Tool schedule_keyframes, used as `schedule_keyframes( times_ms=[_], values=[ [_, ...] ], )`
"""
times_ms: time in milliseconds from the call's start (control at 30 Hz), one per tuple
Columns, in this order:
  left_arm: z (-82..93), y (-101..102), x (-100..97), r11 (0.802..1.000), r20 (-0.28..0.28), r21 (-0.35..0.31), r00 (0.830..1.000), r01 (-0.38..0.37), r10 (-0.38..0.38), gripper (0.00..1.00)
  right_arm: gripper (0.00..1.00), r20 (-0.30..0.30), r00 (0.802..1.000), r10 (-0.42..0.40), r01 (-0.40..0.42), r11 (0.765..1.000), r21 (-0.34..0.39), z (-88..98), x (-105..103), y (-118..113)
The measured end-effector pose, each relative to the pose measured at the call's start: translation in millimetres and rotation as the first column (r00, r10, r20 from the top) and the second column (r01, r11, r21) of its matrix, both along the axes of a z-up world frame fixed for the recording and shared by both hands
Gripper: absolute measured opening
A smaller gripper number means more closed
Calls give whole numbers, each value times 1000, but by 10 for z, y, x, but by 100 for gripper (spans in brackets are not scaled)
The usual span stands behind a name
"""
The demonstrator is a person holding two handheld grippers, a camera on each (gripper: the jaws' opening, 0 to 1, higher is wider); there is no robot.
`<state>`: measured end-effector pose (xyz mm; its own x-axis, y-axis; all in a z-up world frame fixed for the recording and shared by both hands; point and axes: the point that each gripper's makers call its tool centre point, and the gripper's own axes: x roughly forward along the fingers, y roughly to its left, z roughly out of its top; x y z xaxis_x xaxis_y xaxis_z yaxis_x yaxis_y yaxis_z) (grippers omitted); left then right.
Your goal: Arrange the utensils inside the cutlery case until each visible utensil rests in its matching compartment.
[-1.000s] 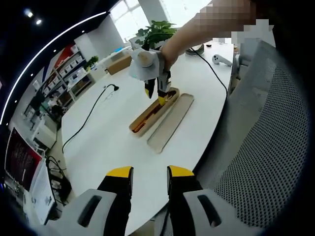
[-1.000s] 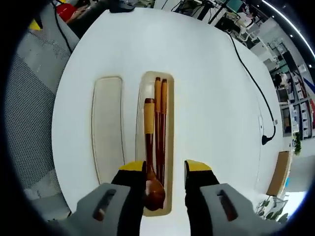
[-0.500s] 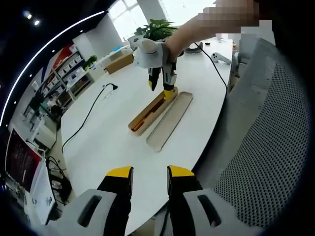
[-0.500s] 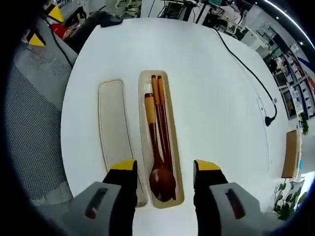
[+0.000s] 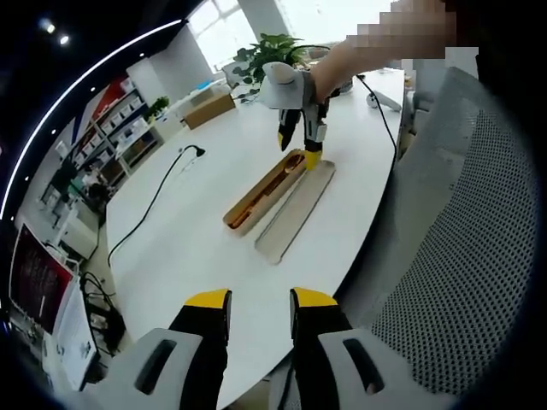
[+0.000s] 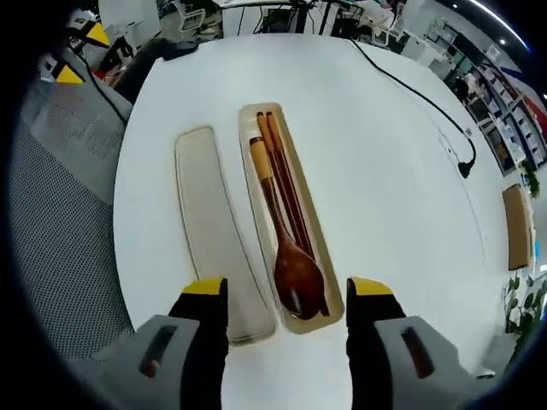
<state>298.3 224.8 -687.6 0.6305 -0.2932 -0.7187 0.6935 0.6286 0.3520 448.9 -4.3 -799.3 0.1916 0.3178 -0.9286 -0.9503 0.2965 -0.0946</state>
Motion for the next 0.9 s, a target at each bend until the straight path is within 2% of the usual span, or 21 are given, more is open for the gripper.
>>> schedule_keyframes(
  times_ms=[267,700,900],
  values=[
    [3,-2,0,1000,1,-2,1000,2,-2,28,58,-10,999,-41,41,999,17,40,-114,-115],
    [6,-9,-4,1000,2,-1,1000,7,-7,28,57,-24,997,-74,75,996,48,130,-327,-303],
    [24,-12,5,1000,12,-5,1000,7,-7,27,56,-26,997,-77,78,994,77,193,-472,-296]
  ],
)
